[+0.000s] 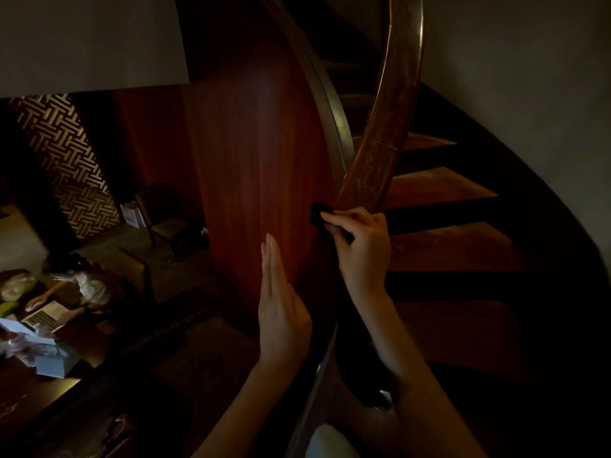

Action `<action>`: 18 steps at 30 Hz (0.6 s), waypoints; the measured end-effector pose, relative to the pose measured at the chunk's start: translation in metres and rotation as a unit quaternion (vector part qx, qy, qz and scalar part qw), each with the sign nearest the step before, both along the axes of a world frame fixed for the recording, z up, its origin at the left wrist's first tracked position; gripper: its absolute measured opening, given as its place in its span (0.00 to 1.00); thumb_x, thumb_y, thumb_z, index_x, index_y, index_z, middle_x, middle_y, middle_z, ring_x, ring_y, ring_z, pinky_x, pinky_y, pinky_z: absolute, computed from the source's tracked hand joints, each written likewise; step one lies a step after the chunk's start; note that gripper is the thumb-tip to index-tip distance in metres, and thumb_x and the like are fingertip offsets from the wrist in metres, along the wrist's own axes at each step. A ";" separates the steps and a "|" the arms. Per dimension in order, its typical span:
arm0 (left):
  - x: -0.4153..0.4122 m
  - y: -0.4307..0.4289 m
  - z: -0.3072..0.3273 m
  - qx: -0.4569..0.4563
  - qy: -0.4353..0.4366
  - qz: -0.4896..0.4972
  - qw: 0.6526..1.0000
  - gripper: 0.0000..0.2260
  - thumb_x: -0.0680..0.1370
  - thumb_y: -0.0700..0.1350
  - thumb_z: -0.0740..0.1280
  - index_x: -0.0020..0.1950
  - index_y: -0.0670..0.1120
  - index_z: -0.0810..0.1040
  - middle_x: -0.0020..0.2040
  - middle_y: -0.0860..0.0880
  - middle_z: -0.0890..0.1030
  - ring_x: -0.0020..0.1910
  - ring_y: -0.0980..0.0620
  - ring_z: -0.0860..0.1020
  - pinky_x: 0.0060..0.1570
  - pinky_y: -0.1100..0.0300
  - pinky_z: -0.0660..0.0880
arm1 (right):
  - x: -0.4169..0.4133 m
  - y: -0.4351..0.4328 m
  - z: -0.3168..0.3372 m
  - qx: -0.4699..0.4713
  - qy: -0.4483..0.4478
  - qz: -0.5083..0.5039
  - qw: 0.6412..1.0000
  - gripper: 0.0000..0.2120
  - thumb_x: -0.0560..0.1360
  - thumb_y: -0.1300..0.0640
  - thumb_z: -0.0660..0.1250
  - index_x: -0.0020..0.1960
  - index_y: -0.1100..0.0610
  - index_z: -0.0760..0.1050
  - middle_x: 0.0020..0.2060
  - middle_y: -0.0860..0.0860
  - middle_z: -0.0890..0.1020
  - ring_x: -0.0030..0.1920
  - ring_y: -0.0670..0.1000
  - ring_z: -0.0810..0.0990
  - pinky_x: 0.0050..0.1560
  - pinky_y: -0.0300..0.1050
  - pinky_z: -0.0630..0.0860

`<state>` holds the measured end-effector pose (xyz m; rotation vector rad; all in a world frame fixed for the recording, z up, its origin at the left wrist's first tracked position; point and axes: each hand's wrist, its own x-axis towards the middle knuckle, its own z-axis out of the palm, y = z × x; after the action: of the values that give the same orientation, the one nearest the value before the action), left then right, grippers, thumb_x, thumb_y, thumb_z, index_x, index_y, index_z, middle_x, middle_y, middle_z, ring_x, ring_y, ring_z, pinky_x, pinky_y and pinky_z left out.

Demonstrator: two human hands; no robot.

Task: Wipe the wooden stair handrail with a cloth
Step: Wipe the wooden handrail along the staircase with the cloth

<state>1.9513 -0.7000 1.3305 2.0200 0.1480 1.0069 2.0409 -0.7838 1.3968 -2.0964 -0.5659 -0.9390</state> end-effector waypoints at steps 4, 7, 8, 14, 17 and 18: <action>0.000 0.004 -0.001 -0.047 -0.010 -0.027 0.998 0.30 0.81 0.29 0.53 0.77 0.50 0.46 0.78 0.53 0.51 0.79 0.55 0.51 0.76 0.59 0.56 | -0.042 -0.006 -0.046 -0.009 -0.021 -0.015 1.000 0.19 0.69 0.67 0.75 0.56 0.50 0.83 0.47 0.48 0.82 0.47 0.52 0.75 0.47 0.32 0.68; -0.002 0.006 -0.002 -0.081 -0.014 -0.041 0.996 0.32 0.78 0.25 0.52 0.77 0.51 0.52 0.78 0.51 0.56 0.78 0.57 0.54 0.76 0.60 0.56 | -0.076 -0.010 -0.082 -0.061 -0.047 0.042 0.996 0.23 0.67 0.67 0.77 0.58 0.49 0.82 0.51 0.45 0.80 0.48 0.48 0.73 0.46 0.36 0.73; -0.003 0.005 -0.003 -0.083 -0.018 -0.041 0.996 0.33 0.76 0.24 0.52 0.76 0.51 0.54 0.78 0.51 0.58 0.77 0.59 0.55 0.75 0.62 0.56 | -0.079 -0.011 -0.085 -0.060 -0.056 0.051 0.995 0.20 0.68 0.65 0.77 0.57 0.49 0.82 0.51 0.45 0.81 0.48 0.47 0.73 0.44 0.39 0.75; -0.010 -0.001 -0.006 -0.023 -0.004 -0.028 0.999 0.25 0.79 0.27 0.52 0.75 0.43 0.64 0.74 0.49 0.65 0.75 0.53 0.64 0.72 0.59 0.63 | -0.072 -0.012 -0.077 -0.065 -0.080 0.058 0.993 0.09 0.75 0.56 0.71 0.54 0.52 0.84 0.51 0.47 0.83 0.53 0.48 0.75 0.46 0.46 0.76; -0.007 -0.005 -0.004 -0.027 -0.003 -0.004 1.000 0.21 0.83 0.32 0.53 0.75 0.45 0.65 0.73 0.49 0.67 0.73 0.53 0.67 0.69 0.65 0.65 | -0.070 -0.011 -0.082 -0.073 -0.091 0.058 0.991 0.11 0.75 0.52 0.67 0.54 0.51 0.85 0.51 0.48 0.83 0.54 0.48 0.74 0.48 0.43 0.70; -0.006 -0.006 -0.003 -0.030 0.003 0.001 1.000 0.20 0.83 0.34 0.54 0.75 0.45 0.65 0.73 0.50 0.67 0.73 0.54 0.67 0.69 0.67 0.65 | -0.066 -0.011 -0.082 -0.073 -0.097 0.058 0.991 0.11 0.75 0.51 0.67 0.53 0.51 0.85 0.50 0.49 0.83 0.54 0.48 0.73 0.48 0.44 0.70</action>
<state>1.9451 -0.7060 1.3271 1.9690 0.1807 0.9875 1.9745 -0.7943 1.3146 -2.0877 -0.8714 -1.0700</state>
